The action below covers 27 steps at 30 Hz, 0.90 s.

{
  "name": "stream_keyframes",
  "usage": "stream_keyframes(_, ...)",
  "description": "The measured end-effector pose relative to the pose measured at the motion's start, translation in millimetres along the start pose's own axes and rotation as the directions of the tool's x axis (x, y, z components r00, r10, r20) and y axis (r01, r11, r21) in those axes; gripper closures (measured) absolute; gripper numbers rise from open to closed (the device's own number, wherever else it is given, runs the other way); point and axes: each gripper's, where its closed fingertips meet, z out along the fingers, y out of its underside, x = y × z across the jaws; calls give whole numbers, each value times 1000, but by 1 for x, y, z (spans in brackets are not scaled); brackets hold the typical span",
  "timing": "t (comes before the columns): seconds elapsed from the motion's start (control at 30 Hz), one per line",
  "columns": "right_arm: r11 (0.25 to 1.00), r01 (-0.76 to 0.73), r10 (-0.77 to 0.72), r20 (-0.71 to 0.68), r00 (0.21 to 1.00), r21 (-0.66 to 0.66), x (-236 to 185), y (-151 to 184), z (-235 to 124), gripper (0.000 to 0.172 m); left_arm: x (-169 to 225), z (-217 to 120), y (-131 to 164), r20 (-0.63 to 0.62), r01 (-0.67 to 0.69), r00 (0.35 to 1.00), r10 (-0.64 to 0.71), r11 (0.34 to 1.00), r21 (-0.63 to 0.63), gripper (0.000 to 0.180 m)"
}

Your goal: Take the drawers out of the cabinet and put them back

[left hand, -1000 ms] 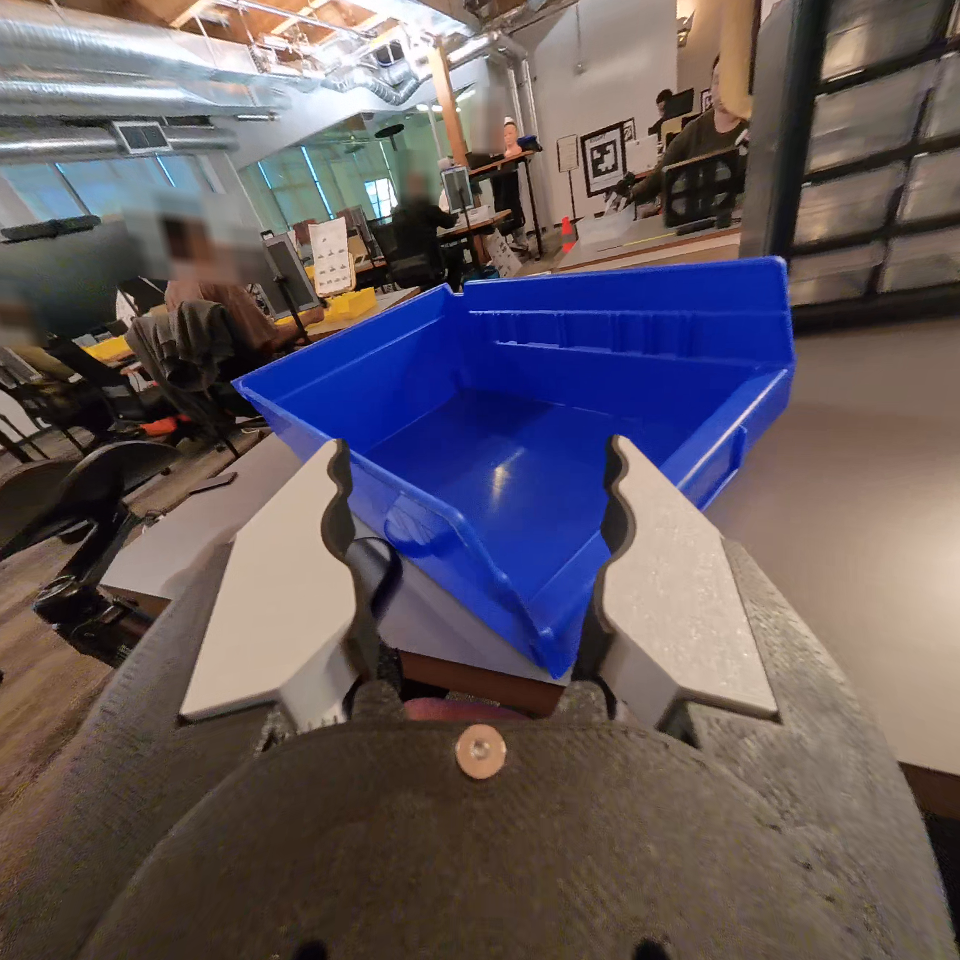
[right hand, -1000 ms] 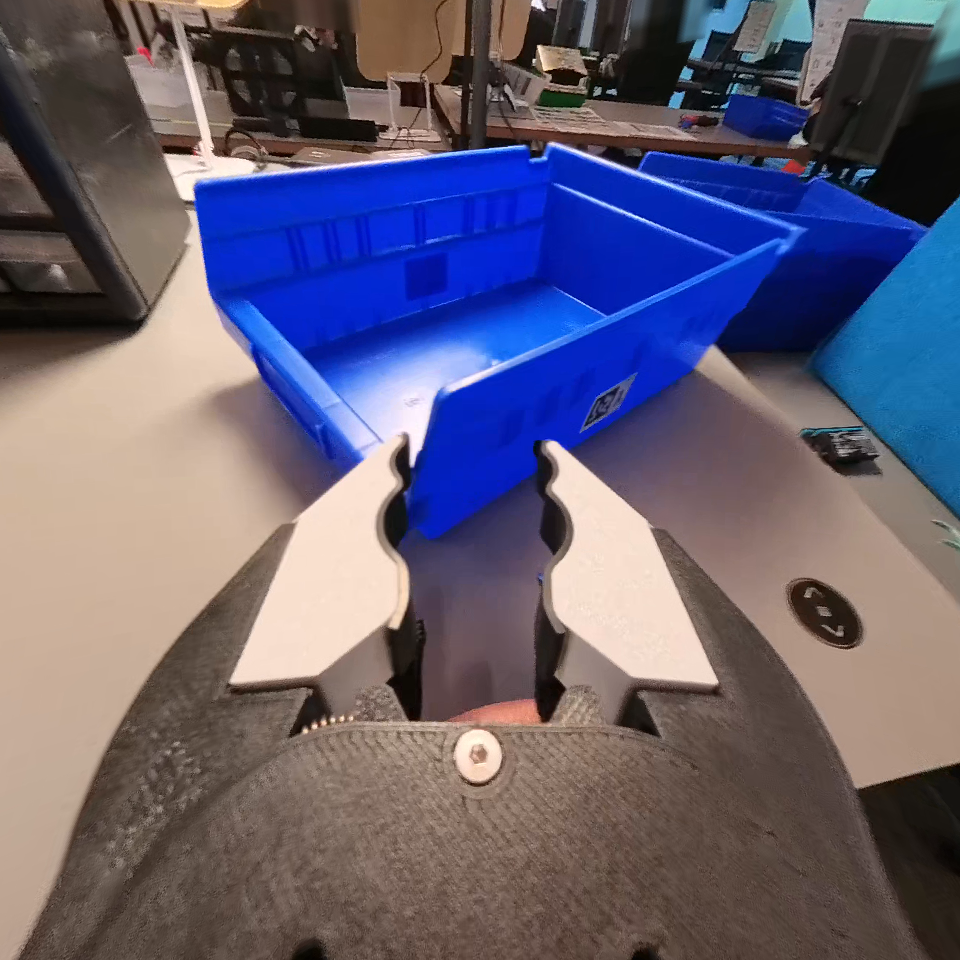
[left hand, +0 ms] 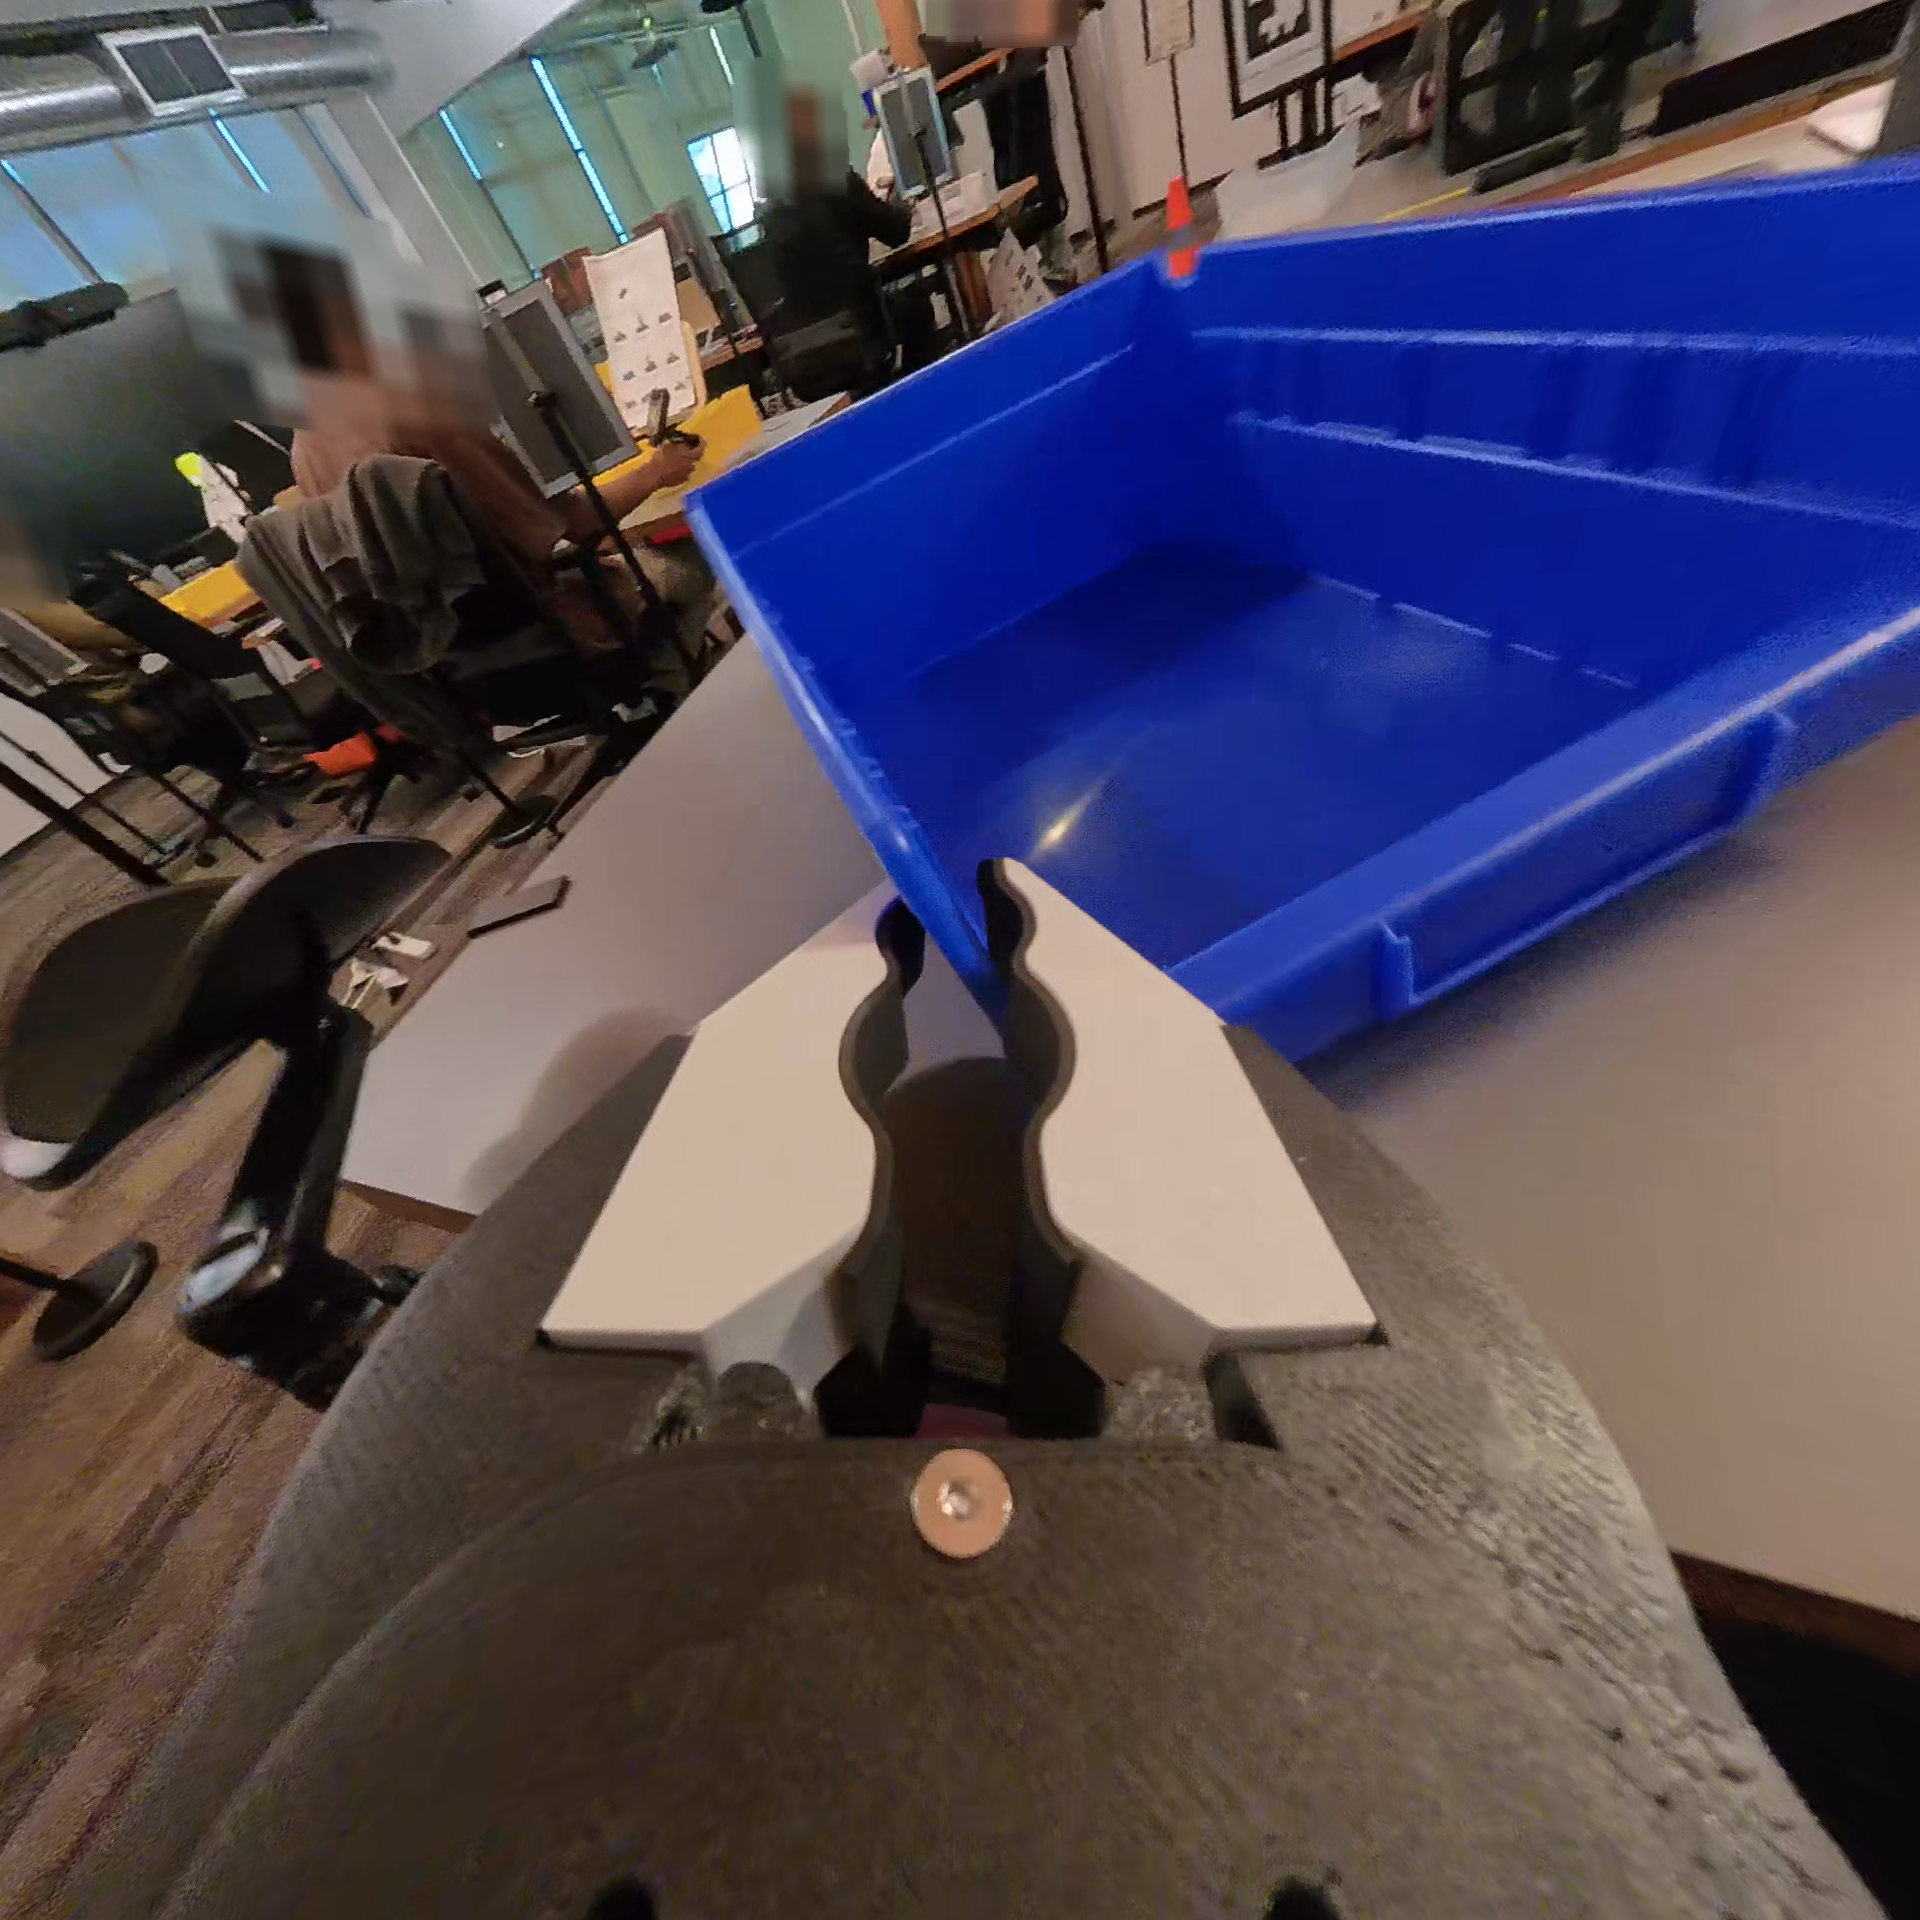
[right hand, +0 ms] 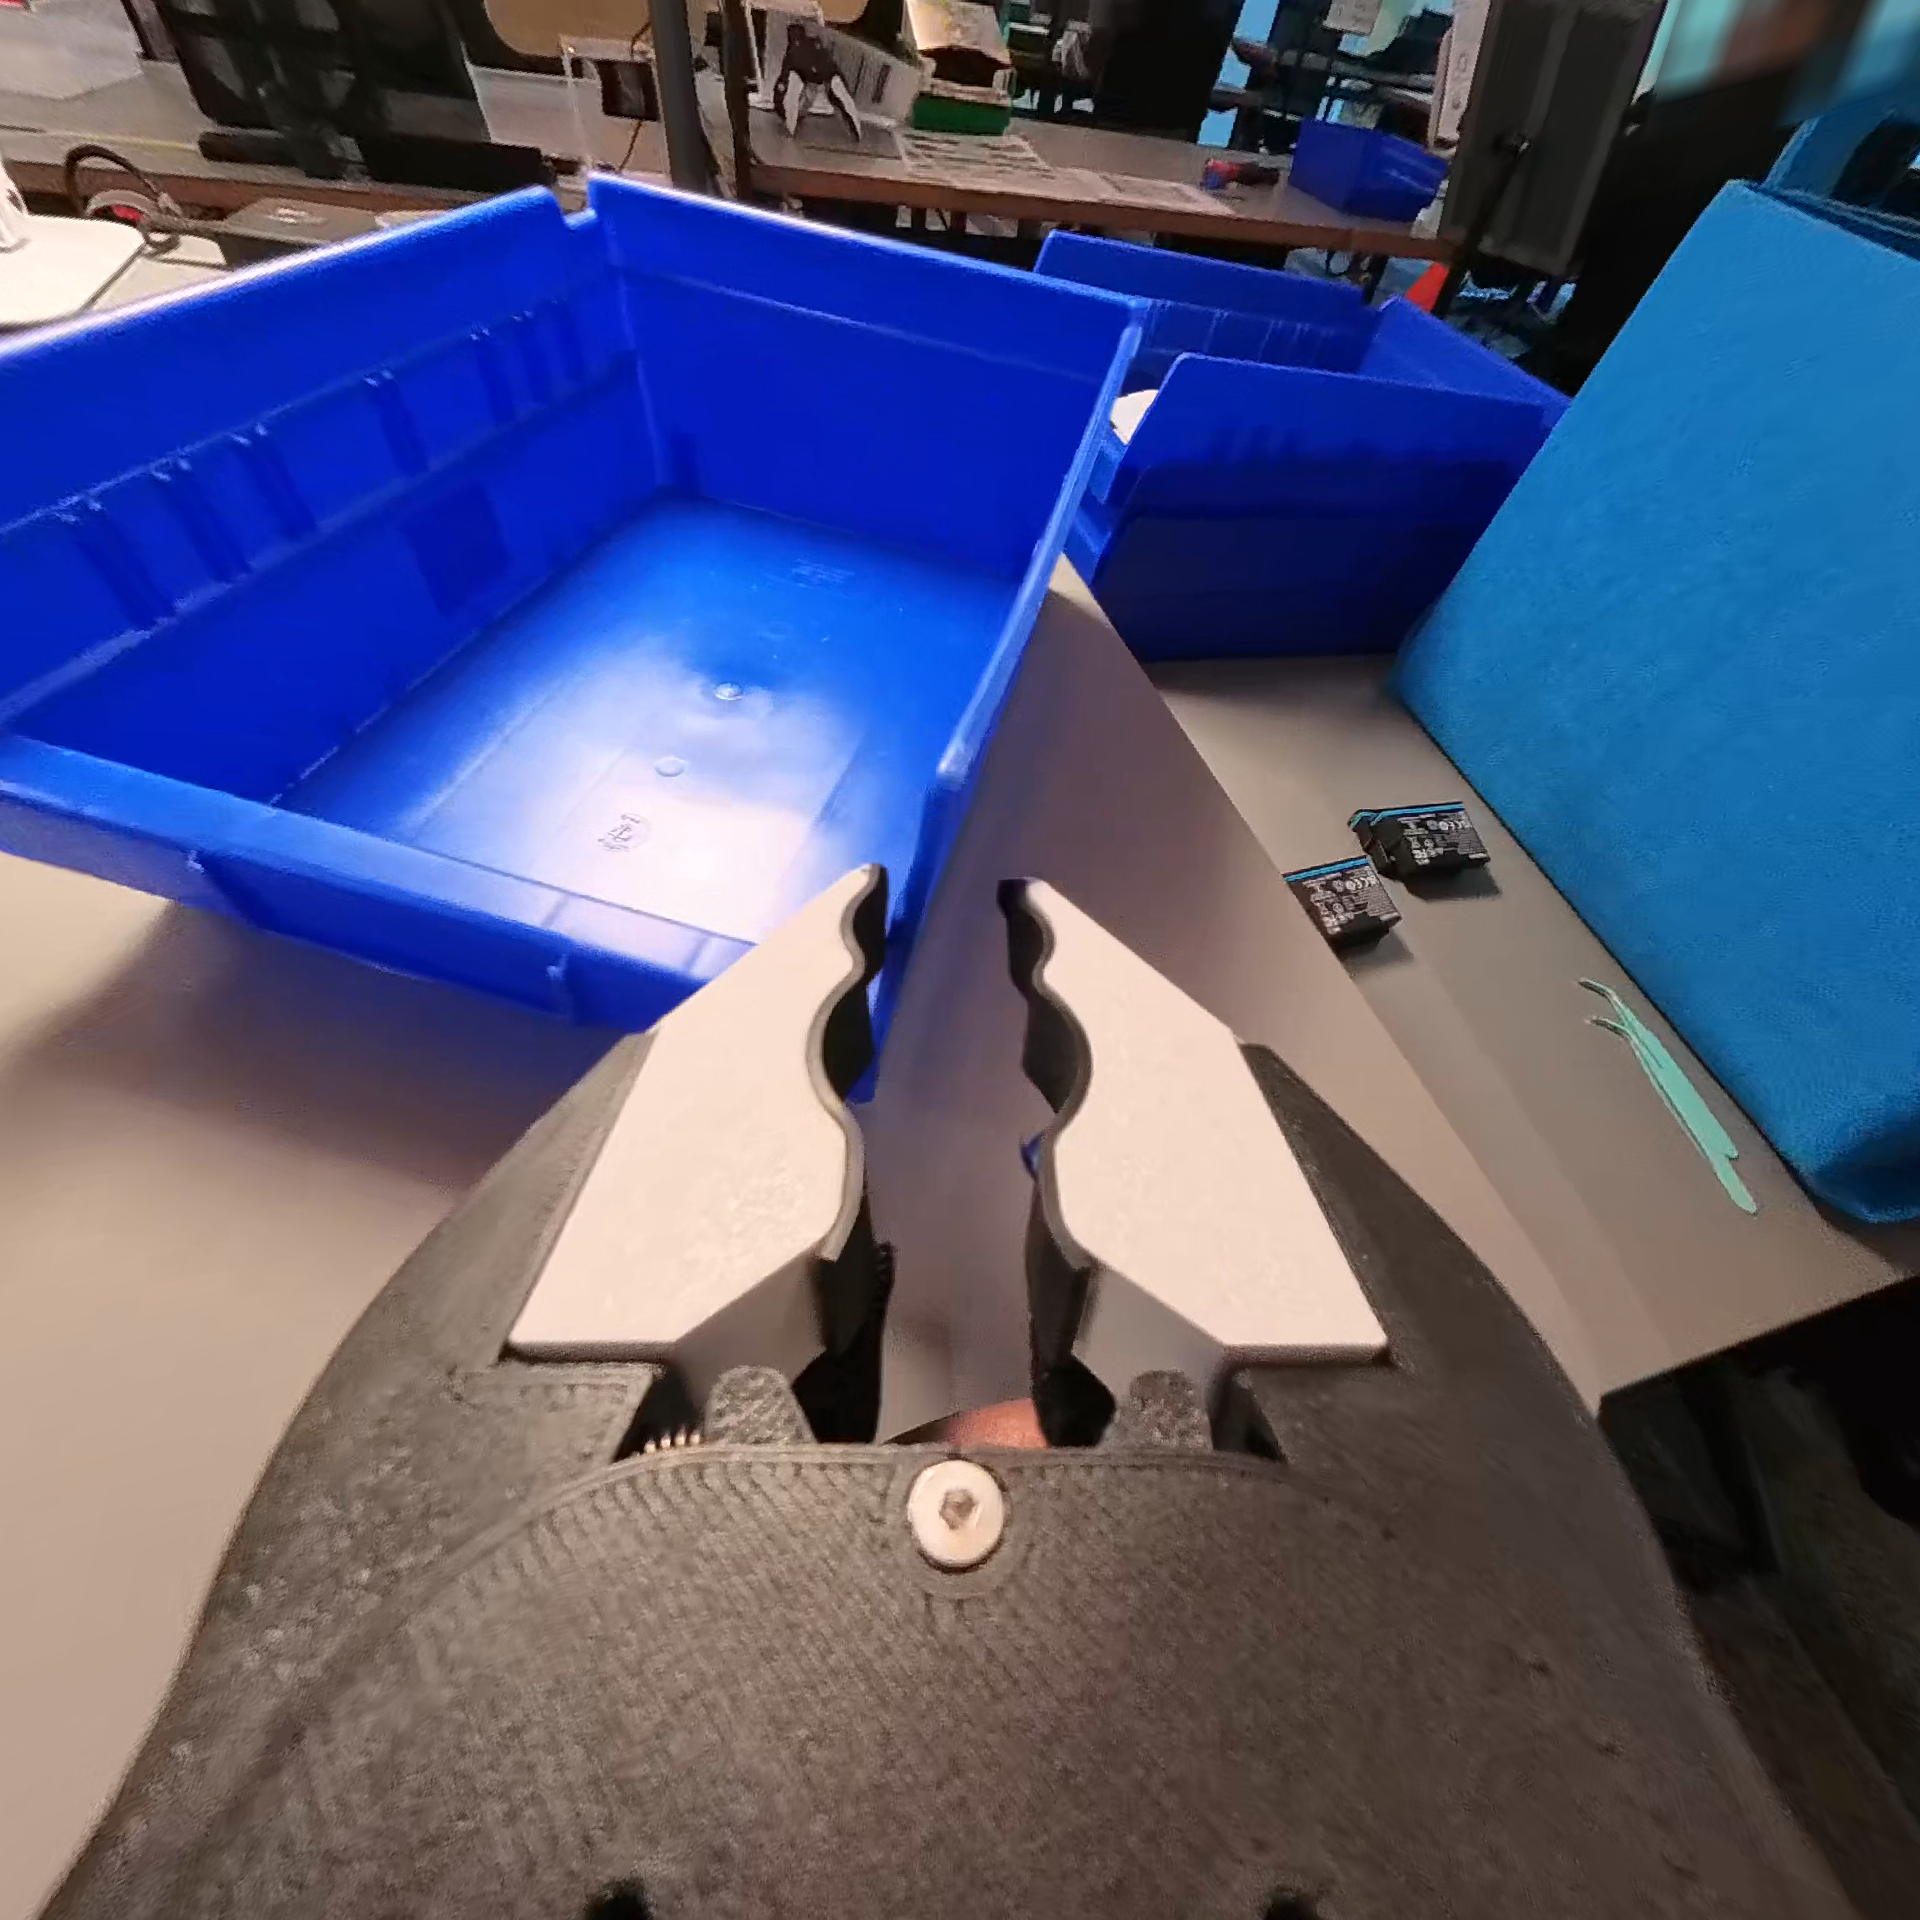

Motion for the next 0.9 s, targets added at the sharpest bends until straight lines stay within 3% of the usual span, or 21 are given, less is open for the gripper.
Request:
stream_keyframes(0.1, 999, 40, -40, -10, 999, -7, 4, -5, 7, 163, -14, 21, 2, -38, -11, 999, 10, 1000, -25, 170)
stream_keyframes(0.2, 997, 67, -68, 0, 998, -39, 9, -7, 16, 163, -36, 42, 4, 1, -17, 1000, 17, 997, -76, 174)
stream_keyframes(0.37, 995, 74, -75, -3, 997, -63, 29, -9, 36, 162, -74, 82, 13, 13, 110, 994, -109, 984, -137, 167)
stream_keyframes(0.5, 998, 40, -42, -41, 998, -47, 41, -15, 24, 140, -91, 69, -7, 119, 137, 985, -125, 986, -99, 143)
stream_keyframes(0.6, 999, 4, -4, 0, 1000, 44, 20, -24, -3, 131, -57, 37, -41, 60, 130, 990, -131, 991, 33, 131)
stream_keyframes(0.73, 986, -13, -29, 244, 969, 169, -67, -39, -30, 120, 24, 9, -81, -218, 228, 957, -191, 960, 162, 117)
stream_keyframes(0.8, 982, -26, -44, 361, 932, 189, -111, -46, -34, 112, 63, 9, -87, -330, 249, 924, -192, 958, 140, 113)
stream_keyframes(0.9, 985, -20, -51, 407, 912, 169, -147, -56, -23, 99, 95, 32, -75, -322, 163, 937, -136, 985, 56, 114)
